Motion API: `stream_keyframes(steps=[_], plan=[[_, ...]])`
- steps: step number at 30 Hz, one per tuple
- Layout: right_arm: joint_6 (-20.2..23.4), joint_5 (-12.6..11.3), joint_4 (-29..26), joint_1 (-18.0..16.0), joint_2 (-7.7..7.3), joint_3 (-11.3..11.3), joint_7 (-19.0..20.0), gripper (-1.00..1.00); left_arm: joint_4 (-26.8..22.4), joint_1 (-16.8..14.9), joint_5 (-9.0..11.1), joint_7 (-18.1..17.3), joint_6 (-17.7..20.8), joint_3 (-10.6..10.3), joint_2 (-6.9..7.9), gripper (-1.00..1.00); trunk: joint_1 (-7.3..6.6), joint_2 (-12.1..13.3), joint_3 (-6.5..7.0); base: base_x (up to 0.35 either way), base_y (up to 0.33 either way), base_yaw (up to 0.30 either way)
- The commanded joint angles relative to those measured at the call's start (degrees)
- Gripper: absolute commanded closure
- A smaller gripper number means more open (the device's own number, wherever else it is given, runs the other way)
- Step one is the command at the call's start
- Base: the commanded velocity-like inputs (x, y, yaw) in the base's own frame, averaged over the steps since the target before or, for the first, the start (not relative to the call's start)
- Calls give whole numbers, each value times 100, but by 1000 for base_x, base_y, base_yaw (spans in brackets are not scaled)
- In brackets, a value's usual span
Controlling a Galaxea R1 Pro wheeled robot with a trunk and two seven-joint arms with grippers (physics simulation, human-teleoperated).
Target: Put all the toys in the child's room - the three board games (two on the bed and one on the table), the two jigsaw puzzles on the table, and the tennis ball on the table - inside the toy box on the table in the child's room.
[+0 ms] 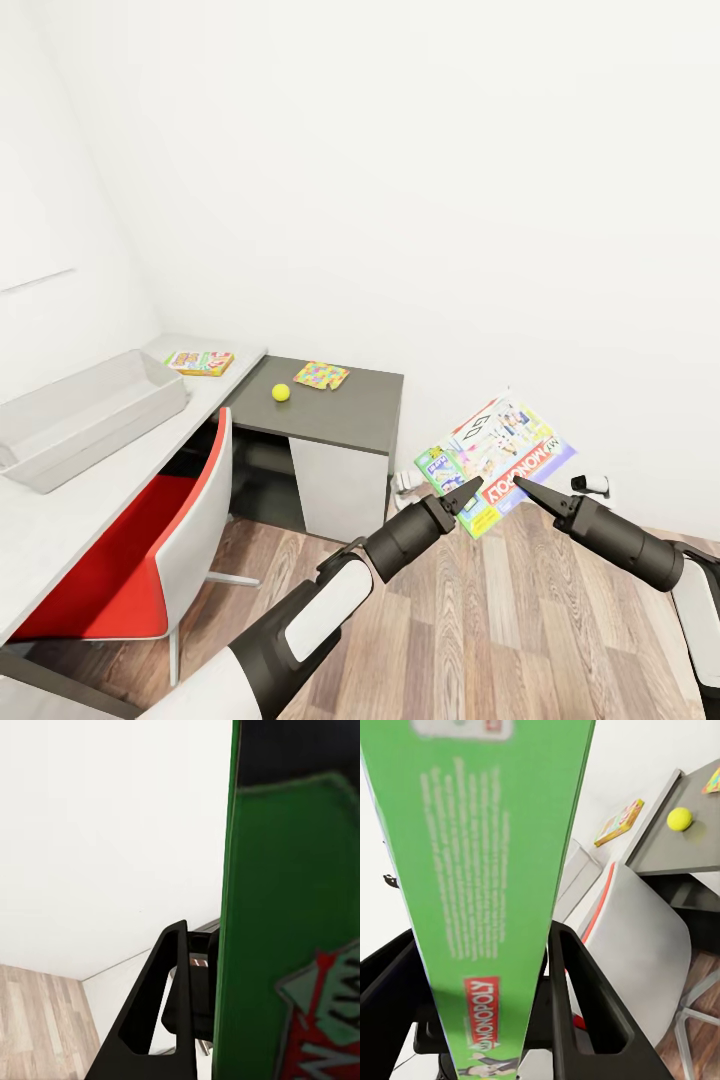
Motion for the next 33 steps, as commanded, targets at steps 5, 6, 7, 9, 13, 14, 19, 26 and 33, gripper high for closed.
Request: stream_keyframes(steps=[5, 6, 7, 9, 13, 14, 19, 26, 33], plan=[[8, 28, 1, -4, -1, -3, 16, 100, 0, -7, 61, -22, 34, -6, -1, 100, 3, -11, -11, 0, 0, 0], [8, 28, 1, -4, -1, -3, 16, 100, 0, -7, 61, -22, 34, -6, -1, 100, 3, -11, -11, 0, 0, 0], [8, 28, 1, -4, -1, -3, 16, 100, 0, -7, 62, -22, 34, -6, -1, 100, 3, -11, -11, 0, 0, 0], [8, 28, 1, -4, -1, -4, 16, 100, 0, -7, 62, -22, 34, -6, -1, 100, 3, -11, -11, 0, 0, 0], [8, 28, 1, -4, -1, -8, 13, 100, 0, -7, 62, -22, 34, -5, -1, 100, 3, -11, -11, 0, 0, 0], [8, 28, 1, -4, -1, -9, 12, 100, 0, -7, 62, -24, 34, -5, -1, 100, 3, -11, -11, 0, 0, 0], [8, 28, 1, -4, -1, -10, 9, 100, 0, -7, 61, -28, 34, -6, -1, 100, 3, -11, -11, 0, 0, 0], [8, 30, 1, -4, -1, -11, 7, 100, 0, -7, 55, -26, 34, -6, -1, 100, 3, -11, -11, 0, 0, 0], [8, 35, 1, -4, -1, -11, 13, 100, 0, -7, 54, -28, 34, -6, -1, 100, 3, -11, -11, 0, 0, 0]])
